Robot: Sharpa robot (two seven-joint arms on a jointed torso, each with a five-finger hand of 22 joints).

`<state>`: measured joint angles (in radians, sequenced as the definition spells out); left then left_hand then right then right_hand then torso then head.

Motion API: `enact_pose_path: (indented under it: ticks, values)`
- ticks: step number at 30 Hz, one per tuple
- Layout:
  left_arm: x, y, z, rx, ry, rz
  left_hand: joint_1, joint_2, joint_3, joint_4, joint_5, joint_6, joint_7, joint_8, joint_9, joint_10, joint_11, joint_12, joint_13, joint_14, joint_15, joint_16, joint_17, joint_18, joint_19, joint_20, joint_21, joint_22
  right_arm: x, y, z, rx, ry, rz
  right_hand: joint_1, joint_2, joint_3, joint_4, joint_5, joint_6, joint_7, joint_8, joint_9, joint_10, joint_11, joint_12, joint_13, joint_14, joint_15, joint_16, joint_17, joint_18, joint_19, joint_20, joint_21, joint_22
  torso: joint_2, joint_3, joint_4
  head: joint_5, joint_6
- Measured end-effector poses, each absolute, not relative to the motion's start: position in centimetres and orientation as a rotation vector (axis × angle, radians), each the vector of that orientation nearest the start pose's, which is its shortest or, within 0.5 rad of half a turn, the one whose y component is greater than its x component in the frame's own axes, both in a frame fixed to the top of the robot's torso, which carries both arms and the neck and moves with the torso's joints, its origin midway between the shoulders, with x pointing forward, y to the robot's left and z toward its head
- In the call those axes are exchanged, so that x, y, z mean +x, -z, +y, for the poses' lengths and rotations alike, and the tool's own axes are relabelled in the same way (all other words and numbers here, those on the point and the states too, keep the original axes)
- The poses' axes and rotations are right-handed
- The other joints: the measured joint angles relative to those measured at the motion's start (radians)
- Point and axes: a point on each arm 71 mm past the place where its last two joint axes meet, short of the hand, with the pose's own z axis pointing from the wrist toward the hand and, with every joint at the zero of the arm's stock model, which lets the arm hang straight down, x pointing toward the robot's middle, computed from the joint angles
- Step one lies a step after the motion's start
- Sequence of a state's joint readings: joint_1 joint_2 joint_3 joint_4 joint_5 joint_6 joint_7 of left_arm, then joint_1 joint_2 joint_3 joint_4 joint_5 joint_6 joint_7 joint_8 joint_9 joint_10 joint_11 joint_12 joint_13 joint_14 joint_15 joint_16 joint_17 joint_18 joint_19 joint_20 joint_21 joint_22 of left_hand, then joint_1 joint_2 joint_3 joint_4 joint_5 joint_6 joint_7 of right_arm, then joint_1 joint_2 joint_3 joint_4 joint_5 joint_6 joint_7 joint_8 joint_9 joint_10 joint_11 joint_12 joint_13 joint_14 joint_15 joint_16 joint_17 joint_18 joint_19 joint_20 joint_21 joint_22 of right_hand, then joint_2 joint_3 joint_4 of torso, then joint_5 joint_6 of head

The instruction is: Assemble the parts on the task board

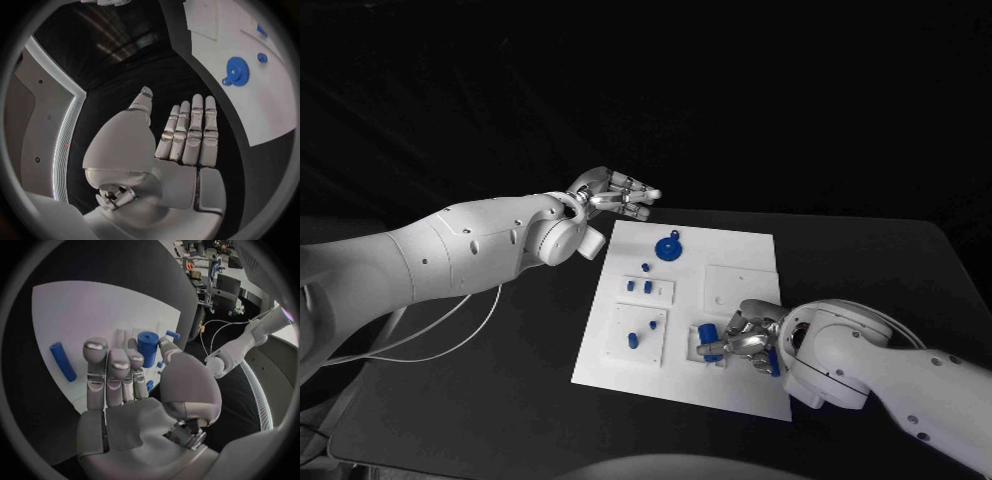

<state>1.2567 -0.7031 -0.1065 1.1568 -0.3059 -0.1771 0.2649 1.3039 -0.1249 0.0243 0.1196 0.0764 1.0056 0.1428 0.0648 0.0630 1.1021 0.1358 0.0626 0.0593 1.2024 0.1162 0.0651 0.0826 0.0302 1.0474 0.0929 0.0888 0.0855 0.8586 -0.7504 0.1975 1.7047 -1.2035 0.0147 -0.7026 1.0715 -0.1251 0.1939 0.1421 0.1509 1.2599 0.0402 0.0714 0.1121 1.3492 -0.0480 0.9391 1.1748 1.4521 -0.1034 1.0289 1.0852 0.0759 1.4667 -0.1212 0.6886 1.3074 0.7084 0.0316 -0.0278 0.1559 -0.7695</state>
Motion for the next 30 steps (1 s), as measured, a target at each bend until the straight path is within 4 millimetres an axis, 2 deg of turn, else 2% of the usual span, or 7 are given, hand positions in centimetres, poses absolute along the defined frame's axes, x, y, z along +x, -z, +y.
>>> enact_pose_path:
  ticks: [2,7,12,23,25,27,30]
  values:
    - [55.03,19.64,24.1,-0.828,1.253,1.618,0.0,0.0,0.0,0.0,0.0,0.0,0.0,0.0,0.0,0.0,0.0,0.0,0.0,0.0,0.0,0.0,0.0,0.0,0.0,0.0,0.0,0.0,40.34,26.91,-13.49,0.268,-0.53,2.36,-0.003,0.001,-0.008,0.026,-0.026,0.0,0.0,-0.003,0.003,0.0,0.0,0.0,0.0,0.0,0.0,0.0,0.0,0.0,0.0,0.0,0.0,0.0,0.0,-0.0002,0.0001,0.0,0.0]
    - [55.04,19.66,24.12,-0.829,1.251,1.62,0.0,0.0,0.0,0.005,0.0,0.0,0.0,0.0,0.0,0.0,0.0,0.0,0.0,0.0,0.0,0.0,0.0,0.0,0.0,0.0,0.0,0.0,40.34,26.87,-13.41,0.266,-0.531,2.356,0.005,-0.033,-0.039,0.119,-0.083,0.0,0.0,-0.003,0.009,0.0,0.0,0.0,0.0,0.0,0.0,0.0,0.0,0.0,0.0,0.0,0.0,0.0,0.0,-0.0007,0.0005,0.001,0.0]
    - [55.04,19.67,24.12,-0.829,1.25,1.621,0.0,0.0,0.0,0.005,0.0,0.0,0.0,0.0,0.0,0.0,0.0,0.0,0.0,0.0,0.0,0.0,0.0,0.0,0.0,0.0,0.0,0.0,40.34,26.84,-13.32,0.264,-0.533,2.356,0.008,-0.036,-0.106,0.14,-0.085,-0.003,-0.004,-0.003,0.013,0.0,0.0,0.0,0.0,0.0,0.001,0.0,-0.001,0.0,0.0,0.0,0.0,0.0,0.0,-0.0012,0.0011,0.002,0.0]
    - [55.05,19.68,24.12,-0.83,1.249,1.622,0.0,0.0,0.0,0.005,0.0,-0.004,0.004,0.0,0.0,-0.004,0.004,0.0,0.0,0.0,0.0,0.0,0.0,0.0,0.0,0.0,0.0,0.0,40.34,26.82,-13.25,0.263,-0.535,2.357,0.014,-0.04,-0.126,0.142,-0.085,-0.003,-0.004,-0.003,0.014,0.0,0.0,0.0,0.0,-0.001,0.001,0.0,-0.001,0.0,0.0,0.0,0.0,0.0,0.0,-0.0007,0.001,0.003,-0.003]
    - [55.05,19.68,24.14,-0.83,1.248,1.622,0.0,0.0,0.0,0.005,0.0,-0.004,0.004,0.0,0.0,-0.004,0.004,0.0,0.0,0.0,0.0,0.0,0.0,0.0,0.0,0.0,0.0,0.0,40.29,26.78,-13.25,0.262,-0.537,2.357,0.047,-0.036,-0.115,0.111,-0.086,-0.003,-0.004,-0.003,0.015,0.0,0.0,0.0,0.001,-0.001,0.001,0.0,-0.001,0.0,0.0,0.0,0.0,0.0,0.0,-0.0003,0.0008,0.003,-0.003]
    - [55.05,19.69,24.17,-0.831,1.247,1.622,0.0,0.0,0.0,0.005,0.0,-0.004,0.004,0.0,0.0,-0.004,0.004,0.0,0.0,0.0,0.0,0.0,0.0,0.0,0.0,0.0,0.0,0.0,40.24,26.72,-13.31,0.261,-0.538,2.356,0.061,-0.032,-0.079,0.061,-0.093,-0.003,-0.004,-0.003,0.015,0.0,0.0,0.0,0.004,-0.001,0.001,0.0,-0.001,0.0,0.0,0.0,0.0,0.0,0.0,0.0,0.0008,0.003,-0.003]
    - [55.05,19.69,24.22,-0.831,1.246,1.622,0.0,0.0,0.0,0.005,0.0,-0.004,0.004,0.0,0.0,-0.004,0.004,0.0,0.0,0.0,0.0,0.0,0.0,0.0,0.0,0.0,0.0,0.0,40.15,26.63,-13.43,0.259,-0.541,2.354,0.068,-0.04,-0.06,0.029,-0.092,-0.003,-0.004,-0.003,0.013,0.0,0.0,0.0,0.006,-0.001,0.001,0.0,-0.001,0.0,0.0,0.0,0.0,0.0,0.001,-0.0001,0.0006,0.002,-0.003]
